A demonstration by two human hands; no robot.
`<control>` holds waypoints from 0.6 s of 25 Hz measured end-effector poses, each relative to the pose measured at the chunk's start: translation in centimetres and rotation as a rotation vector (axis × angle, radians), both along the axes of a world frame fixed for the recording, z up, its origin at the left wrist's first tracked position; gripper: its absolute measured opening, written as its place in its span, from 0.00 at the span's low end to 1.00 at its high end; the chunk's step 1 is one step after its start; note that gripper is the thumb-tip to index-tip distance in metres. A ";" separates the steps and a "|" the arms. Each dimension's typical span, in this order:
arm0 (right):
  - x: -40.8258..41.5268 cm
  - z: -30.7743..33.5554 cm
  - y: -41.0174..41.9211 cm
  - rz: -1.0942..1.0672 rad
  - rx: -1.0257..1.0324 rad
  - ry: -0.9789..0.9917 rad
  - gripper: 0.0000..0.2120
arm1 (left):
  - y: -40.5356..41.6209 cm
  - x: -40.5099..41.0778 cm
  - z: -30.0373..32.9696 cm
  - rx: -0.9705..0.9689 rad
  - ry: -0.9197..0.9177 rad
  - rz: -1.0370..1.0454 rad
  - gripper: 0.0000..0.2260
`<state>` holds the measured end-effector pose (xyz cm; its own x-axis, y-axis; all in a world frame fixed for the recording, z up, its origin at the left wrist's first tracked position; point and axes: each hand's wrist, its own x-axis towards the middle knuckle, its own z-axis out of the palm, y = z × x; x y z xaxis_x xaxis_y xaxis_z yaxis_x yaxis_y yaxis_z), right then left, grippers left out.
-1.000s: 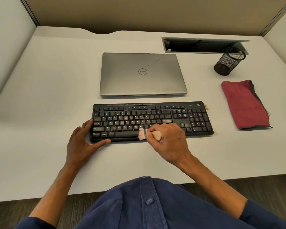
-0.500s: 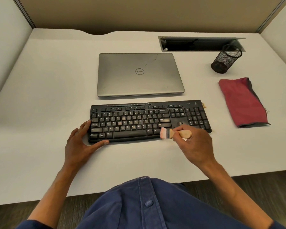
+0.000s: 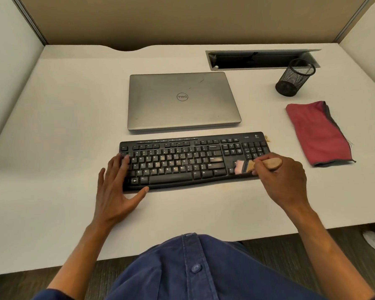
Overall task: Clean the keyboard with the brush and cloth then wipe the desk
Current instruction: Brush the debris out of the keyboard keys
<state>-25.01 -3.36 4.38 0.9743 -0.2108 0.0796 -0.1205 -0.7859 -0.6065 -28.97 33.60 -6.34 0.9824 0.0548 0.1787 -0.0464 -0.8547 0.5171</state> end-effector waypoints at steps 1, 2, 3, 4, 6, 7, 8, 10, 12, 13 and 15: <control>0.6 0.1 0.2 -0.008 0.007 -0.053 0.07 | -0.6 0.3 0.0 0.058 -0.030 -0.025 0.41; 1.4 0.1 0.3 -0.016 -0.001 -0.100 0.07 | -1.5 0.7 0.1 0.118 -0.058 -0.051 0.39; 2.4 -0.1 0.5 -0.017 -0.035 -0.132 0.07 | -2.3 1.1 0.2 0.174 -0.079 -0.081 0.38; 3.5 -0.4 0.5 -0.002 -0.100 -0.148 0.08 | -3.1 1.4 0.2 0.223 -0.093 -0.114 0.37; 5.3 -1.2 0.5 0.063 -0.258 -0.132 0.11 | -4.1 1.9 -0.1 0.296 -0.098 -0.160 0.36; 5.9 -1.5 0.4 0.090 -0.301 -0.112 0.12 | -4.4 2.0 -0.3 0.318 -0.090 -0.164 0.36; 6.2 -1.7 0.2 0.107 -0.312 -0.096 0.12 | -4.5 1.9 -0.6 0.327 -0.083 -0.156 0.37; 6.2 -1.6 -0.4 0.118 -0.290 -0.065 0.12 | -4.5 1.8 -0.9 0.319 -0.073 -0.132 0.37; 5.4 -1.2 -1.1 0.121 -0.275 -0.010 0.12 | -4.5 1.8 -1.0 0.314 -0.071 -0.119 0.37; 4.9 -0.9 -1.4 0.129 -0.274 0.028 0.13 | -4.5 1.8 -1.0 0.314 -0.071 -0.116 0.37; 3.8 0.0 -1.7 0.151 -0.282 0.136 0.15 | -4.6 1.8 -0.9 0.312 -0.073 -0.113 0.36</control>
<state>-21.17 -5.02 4.42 0.9985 -0.0516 -0.0187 -0.0548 -0.9355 -0.3490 -27.14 29.03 -7.27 0.9631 -0.1222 0.2398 -0.1773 -0.9584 0.2236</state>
